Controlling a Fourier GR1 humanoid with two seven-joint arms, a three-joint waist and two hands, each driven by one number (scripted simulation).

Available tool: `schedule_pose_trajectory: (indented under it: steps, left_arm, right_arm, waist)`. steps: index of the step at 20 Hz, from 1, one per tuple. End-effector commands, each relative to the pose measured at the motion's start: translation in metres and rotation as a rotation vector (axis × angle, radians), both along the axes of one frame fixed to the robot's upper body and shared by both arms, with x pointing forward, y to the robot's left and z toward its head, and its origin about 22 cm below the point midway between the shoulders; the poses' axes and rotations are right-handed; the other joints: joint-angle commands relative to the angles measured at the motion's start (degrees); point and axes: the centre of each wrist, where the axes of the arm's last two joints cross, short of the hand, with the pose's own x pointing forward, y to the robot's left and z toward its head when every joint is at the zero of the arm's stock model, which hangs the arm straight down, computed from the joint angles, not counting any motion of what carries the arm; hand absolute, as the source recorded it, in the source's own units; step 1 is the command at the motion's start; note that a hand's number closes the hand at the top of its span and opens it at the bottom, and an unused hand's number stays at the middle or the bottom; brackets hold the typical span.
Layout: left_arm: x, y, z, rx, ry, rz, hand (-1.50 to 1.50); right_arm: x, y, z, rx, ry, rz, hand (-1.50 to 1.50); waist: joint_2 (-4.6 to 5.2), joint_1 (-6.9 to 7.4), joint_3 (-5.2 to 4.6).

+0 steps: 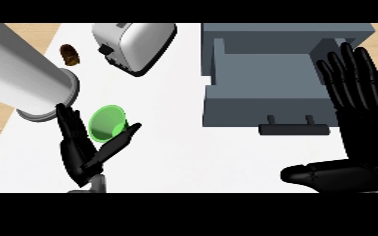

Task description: Pick up the cup, place it into the drawer and close the drawer

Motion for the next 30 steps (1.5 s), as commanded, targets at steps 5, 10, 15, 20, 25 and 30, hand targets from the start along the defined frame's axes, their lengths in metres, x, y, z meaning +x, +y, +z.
schedule_pose_trajectory:
  steps: [5, 10, 15, 20, 25, 30]
  left_arm:
    - [0.0, 0.016, -0.044, -0.03, 0.026, 0.02, -1.5]
    - [-0.013, 0.016, -0.059, -0.013, -0.008, 0.027, -1.5]
    - [0.0, 0.001, -0.06, -0.043, 0.026, 0.036, -1.5]
    - [0.0, 0.014, -0.087, -0.02, 0.018, 0.052, -1.5]
    - [-0.012, 0.042, -0.094, -0.033, 0.028, 0.022, -1.5]
    - [-0.005, 0.032, -0.098, -0.034, -0.012, 0.008, -1.5]
  right_arm:
    - [-0.005, 0.015, 0.001, 0.007, -0.01, 0.013, -1.5]
    - [-0.001, 0.002, -0.009, 0.001, 0.0, 0.009, -1.5]
    - [0.006, 0.009, 0.004, -0.005, 0.005, 0.006, -1.5]
    - [0.001, 0.014, -0.005, 0.002, 0.003, 0.023, -1.5]
    - [-0.004, -0.002, -0.014, -0.01, 0.006, 0.017, -1.5]
    - [-0.007, -0.002, 0.011, -0.018, 0.008, 0.032, -1.5]
  waist:
    - [0.02, -0.04, 0.0]
    - [0.02, 0.01, 0.01]
    - [0.02, -0.01, 0.0]
    - [0.03, -0.07, 0.0]
    - [0.02, -0.02, 0.01]
    - [0.01, -0.06, 0.01]
